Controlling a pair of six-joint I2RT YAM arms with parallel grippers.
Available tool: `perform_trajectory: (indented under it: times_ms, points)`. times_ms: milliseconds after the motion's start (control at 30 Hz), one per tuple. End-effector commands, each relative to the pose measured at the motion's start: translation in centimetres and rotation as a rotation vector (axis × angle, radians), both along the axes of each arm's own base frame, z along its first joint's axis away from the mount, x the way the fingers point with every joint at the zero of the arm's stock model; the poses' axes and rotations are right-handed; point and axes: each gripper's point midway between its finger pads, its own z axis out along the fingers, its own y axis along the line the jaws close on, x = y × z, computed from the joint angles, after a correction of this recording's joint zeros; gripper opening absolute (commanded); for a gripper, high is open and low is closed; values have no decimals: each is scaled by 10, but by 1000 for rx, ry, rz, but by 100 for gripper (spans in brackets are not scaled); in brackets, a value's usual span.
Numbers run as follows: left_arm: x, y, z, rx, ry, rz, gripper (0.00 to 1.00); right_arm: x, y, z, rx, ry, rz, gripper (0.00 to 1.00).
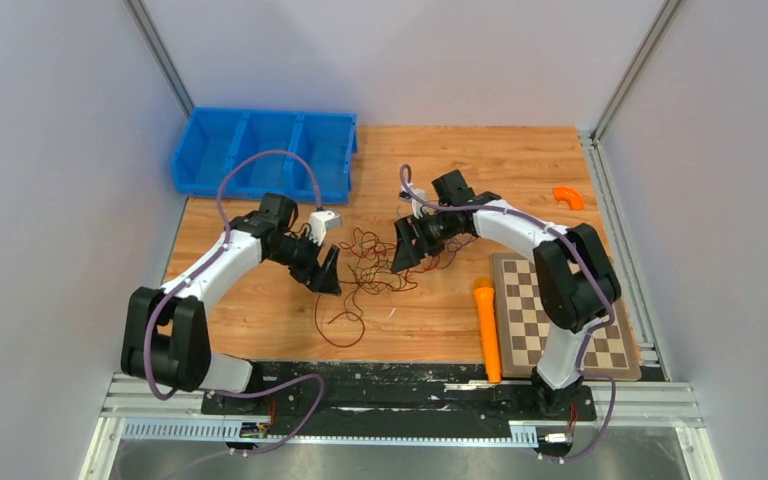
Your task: Untangle the cables
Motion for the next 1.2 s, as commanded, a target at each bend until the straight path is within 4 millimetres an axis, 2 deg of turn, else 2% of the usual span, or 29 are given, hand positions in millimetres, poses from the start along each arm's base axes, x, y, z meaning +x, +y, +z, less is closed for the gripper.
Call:
perform_trajectory:
  times_ms: [0, 33, 100, 167, 200, 233, 267, 300, 333, 367, 433, 600, 667, 700, 733, 800, 833, 867, 900, 933, 967, 1000, 1167]
  points:
    - [5, 5, -40, 121, 82, 65, 84, 19, 23, 11, 15, -84, 30, 90]
    - [4, 7, -49, 148, 114, 73, 82, 20, 27, 9, 16, -81, 35, 89]
    - [5, 9, -60, 180, 140, 81, 71, 24, 36, 6, 25, -90, 39, 88]
    - [9, 8, -56, 177, 128, 81, 54, 26, 45, 1, 23, -106, 47, 88]
    - [10, 7, -49, 166, 112, 80, 40, 28, 49, -4, 8, -125, 47, 87]
    - [12, 1, -38, 133, 94, 69, 33, 31, 53, -9, -11, -142, 48, 87]
    - [11, -1, -24, 107, 66, 61, 21, 34, 55, -18, -42, -160, 45, 85]
    - [12, -7, -8, 64, 41, 45, 15, 39, 54, -28, -87, -184, 33, 83]
    - [8, -8, 11, 35, 1, 37, 4, 42, 53, -37, -129, -209, 29, 82]
    - [9, -13, 29, 1, -38, 21, 2, 46, 50, -47, -169, -226, 20, 79]
    - [4, -13, 69, -39, -140, 1, 0, 51, 41, -63, -236, -239, -1, 71]
    - [-14, -5, 166, -107, -410, 35, 0, 53, 15, -88, -362, -270, -26, 31]
    - [-16, -1, 212, -142, -536, 67, 0, 52, 8, -92, -392, -282, -26, 17]
    - [-14, 2, 243, -154, -627, 92, 0, 51, 5, -93, -404, -288, -21, 13]
    - [-15, 5, 262, -165, -677, 117, 0, 50, 1, -94, -415, -292, -18, 10]
    - [-18, 16, 329, -195, -872, 175, 0, 48, -5, -97, -436, -300, -14, 9]
    - [-15, 22, 347, -191, -931, 212, 0, 47, -8, -98, -445, -303, -10, 9]
    - [-19, 30, 376, -199, -1009, 253, 0, 47, -11, -101, -454, -303, -10, 8]
    - [-16, 34, 390, -198, -1046, 282, 0, 46, -14, -103, -461, -300, -9, 8]
    - [-19, 44, 416, -200, -1113, 334, 0, 45, -17, -104, -467, -298, -8, 9]
    - [-15, 47, 428, -199, -1143, 359, 0, 45, -20, -106, -476, -297, -10, 9]
    - [-19, 58, 450, -194, -1207, 410, 0, 44, -24, -108, -483, -290, -11, 9]
    - [-19, 93, 515, -165, -1428, 600, 0, 39, -37, -110, -489, -265, -20, 12]
